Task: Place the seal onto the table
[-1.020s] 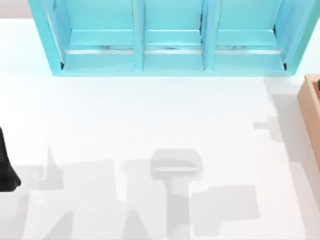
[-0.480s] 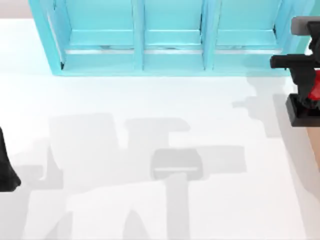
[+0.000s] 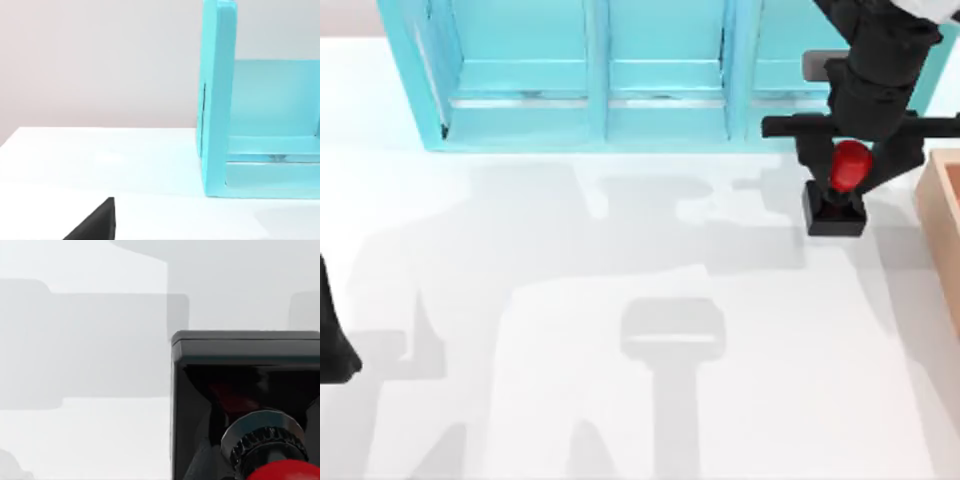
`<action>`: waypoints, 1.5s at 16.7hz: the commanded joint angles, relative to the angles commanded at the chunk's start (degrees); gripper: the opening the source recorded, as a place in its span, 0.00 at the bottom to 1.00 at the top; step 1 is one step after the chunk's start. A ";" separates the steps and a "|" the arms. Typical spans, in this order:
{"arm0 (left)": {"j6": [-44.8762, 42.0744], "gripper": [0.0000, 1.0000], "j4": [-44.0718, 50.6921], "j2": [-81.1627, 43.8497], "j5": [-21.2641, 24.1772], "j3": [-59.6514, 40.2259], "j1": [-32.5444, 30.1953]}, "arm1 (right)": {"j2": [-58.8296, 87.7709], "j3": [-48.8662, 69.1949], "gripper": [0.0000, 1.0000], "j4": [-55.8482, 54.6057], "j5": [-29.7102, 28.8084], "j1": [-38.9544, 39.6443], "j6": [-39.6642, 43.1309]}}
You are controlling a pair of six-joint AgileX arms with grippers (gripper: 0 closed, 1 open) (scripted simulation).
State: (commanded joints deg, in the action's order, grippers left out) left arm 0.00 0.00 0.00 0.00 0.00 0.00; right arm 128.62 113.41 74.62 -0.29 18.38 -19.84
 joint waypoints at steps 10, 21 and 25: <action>0.00 1.00 0.00 0.00 0.00 0.00 0.00 | 0.98 -6.13 0.00 -7.23 0.04 0.03 -0.08; 0.00 1.00 0.00 0.00 0.00 0.00 0.00 | 1.33 -8.06 0.38 -9.40 -0.02 0.11 -0.13; 0.00 1.00 0.00 0.00 0.00 0.00 0.00 | 1.33 -8.06 0.68 -9.40 -0.02 0.11 -0.13</action>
State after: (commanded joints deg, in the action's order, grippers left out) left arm 0.00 0.00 0.00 0.00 0.00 0.00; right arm 129.95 105.35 65.22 -0.30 18.49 -19.96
